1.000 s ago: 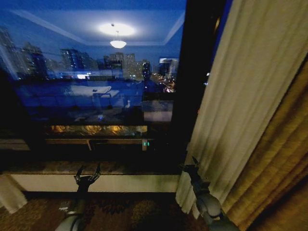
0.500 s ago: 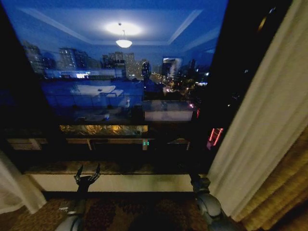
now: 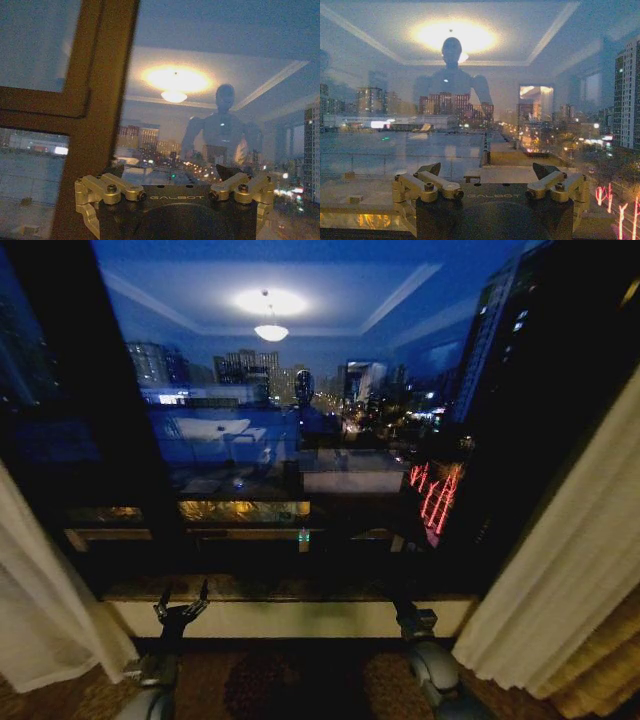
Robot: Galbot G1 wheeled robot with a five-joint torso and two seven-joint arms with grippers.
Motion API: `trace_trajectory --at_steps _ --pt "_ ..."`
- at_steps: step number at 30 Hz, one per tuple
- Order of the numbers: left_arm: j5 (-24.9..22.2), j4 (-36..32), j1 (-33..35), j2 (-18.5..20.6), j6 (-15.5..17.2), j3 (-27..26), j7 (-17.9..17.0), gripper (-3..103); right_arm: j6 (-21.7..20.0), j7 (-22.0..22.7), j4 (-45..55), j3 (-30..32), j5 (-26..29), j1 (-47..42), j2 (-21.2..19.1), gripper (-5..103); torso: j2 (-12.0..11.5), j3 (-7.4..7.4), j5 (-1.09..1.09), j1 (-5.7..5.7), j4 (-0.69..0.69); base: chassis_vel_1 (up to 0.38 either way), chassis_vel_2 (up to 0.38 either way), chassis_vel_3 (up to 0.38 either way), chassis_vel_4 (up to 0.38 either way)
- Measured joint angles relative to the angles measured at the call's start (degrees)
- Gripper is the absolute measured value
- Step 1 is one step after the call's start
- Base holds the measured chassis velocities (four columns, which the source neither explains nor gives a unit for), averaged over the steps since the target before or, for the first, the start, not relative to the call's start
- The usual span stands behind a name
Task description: Open the curtains by pulling them apart, changing their state from closed to fully open.
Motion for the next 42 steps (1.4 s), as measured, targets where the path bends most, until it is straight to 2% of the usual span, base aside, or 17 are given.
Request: trace_trajectory --at_steps 32,33,42 --pt "0.0 0.0 0.0 0.0 0.0 -0.01 0.0 100 0.0 0.0 0.0 0.0 0.0 0.0 0.0 100 0.0 0.0 0.01 0.0 0.01 0.352 0.353 -0.351 -0.35" --pt "0.0 0.01 0.0 0.0 0.0 -0.01 0.0 100 0.01 0.0 0.0 0.0 0.0 0.0 0.0 100 0.0 0.0 -0.04 0.01 0.02 0.326 0.229 -0.274 -0.284" --pt "0.0 0.0 0.0 0.0 0.0 -0.01 -0.01 100 0.0 0.0 0.01 0.0 0.0 0.0 0.0 100 0.0 0.0 -0.01 0.01 0.0 0.109 0.086 -0.082 -0.118"
